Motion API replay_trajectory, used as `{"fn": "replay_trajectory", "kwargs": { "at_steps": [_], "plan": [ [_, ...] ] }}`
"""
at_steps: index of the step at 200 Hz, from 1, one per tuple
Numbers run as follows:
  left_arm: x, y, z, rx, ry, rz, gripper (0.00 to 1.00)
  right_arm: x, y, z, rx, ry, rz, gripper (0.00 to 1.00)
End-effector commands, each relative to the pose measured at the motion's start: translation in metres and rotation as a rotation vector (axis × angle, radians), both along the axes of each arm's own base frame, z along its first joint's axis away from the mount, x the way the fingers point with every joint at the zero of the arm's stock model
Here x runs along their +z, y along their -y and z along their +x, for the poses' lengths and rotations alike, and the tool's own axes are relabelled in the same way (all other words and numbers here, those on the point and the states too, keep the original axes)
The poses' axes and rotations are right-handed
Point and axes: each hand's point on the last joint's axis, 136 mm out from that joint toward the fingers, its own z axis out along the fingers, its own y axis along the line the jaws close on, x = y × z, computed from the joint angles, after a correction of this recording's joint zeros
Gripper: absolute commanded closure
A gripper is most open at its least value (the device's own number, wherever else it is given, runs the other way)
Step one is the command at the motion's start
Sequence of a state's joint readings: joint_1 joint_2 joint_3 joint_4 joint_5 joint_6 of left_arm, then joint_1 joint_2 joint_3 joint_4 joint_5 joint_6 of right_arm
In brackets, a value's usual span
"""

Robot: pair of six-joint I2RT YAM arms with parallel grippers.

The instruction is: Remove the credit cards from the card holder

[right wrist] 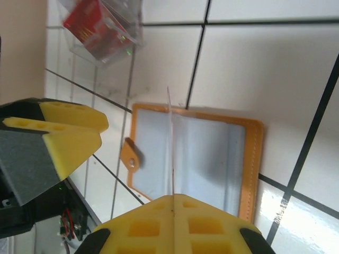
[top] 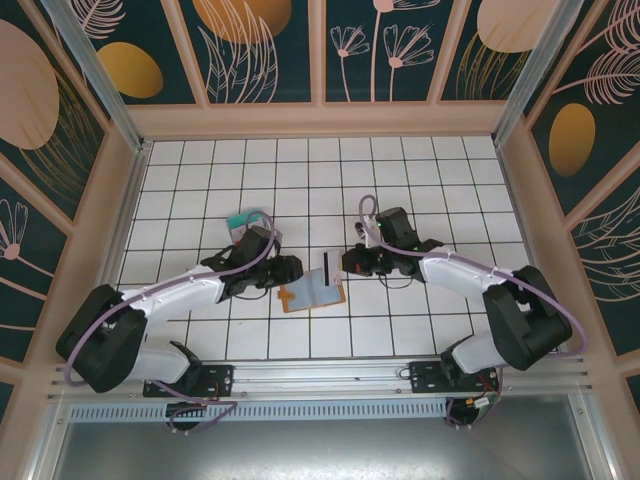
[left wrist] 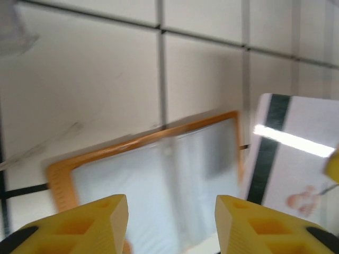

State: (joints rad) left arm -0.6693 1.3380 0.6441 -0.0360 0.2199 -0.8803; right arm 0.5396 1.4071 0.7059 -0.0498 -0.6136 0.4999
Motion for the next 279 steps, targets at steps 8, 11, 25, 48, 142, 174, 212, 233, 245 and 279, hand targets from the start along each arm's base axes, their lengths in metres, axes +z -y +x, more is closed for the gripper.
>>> {"fn": "replay_trajectory", "kwargs": {
  "at_steps": [8, 11, 25, 48, 142, 174, 212, 233, 245, 279],
  "plan": [
    [0.057, 0.024, 0.018, 0.042, 0.070, -0.252, 0.52, 0.046, -0.001, 0.012, -0.018, 0.084, 0.137, 1.00],
    [0.060, 0.026, 0.018, 0.042, 0.074, -0.269, 0.52, 0.049, -0.002, 0.012, -0.017, 0.086, 0.152, 1.00],
    [0.072, 0.029, 0.020, 0.046, 0.084, -0.342, 0.54, 0.061, -0.003, 0.011, -0.012, 0.095, 0.214, 1.00],
    [0.089, 0.033, 0.019, 0.048, 0.100, -0.457, 0.59, 0.076, -0.007, 0.006, 0.016, 0.093, 0.293, 1.00],
    [0.105, 0.042, 0.019, 0.003, 0.101, -0.545, 0.72, 0.098, -0.014, -0.005, 0.074, 0.098, 0.419, 1.00],
    [0.108, 0.042, 0.018, -0.003, 0.106, -0.551, 0.77, 0.101, -0.015, -0.003, 0.072, 0.099, 0.434, 1.00],
    [0.118, 0.048, 0.014, -0.044, 0.113, -0.597, 0.81, 0.102, -0.015, -0.003, 0.076, 0.095, 0.450, 1.00],
    [0.125, 0.049, 0.013, -0.055, 0.127, -0.621, 0.86, 0.102, -0.015, -0.003, 0.075, 0.097, 0.452, 1.00],
    [0.128, 0.049, 0.013, -0.059, 0.133, -0.631, 0.89, 0.101, -0.015, -0.003, 0.078, 0.094, 0.452, 1.00],
    [0.141, 0.051, 0.013, -0.074, 0.162, -0.658, 0.94, 0.103, -0.016, -0.003, 0.084, 0.097, 0.460, 1.00]
  ]
}}
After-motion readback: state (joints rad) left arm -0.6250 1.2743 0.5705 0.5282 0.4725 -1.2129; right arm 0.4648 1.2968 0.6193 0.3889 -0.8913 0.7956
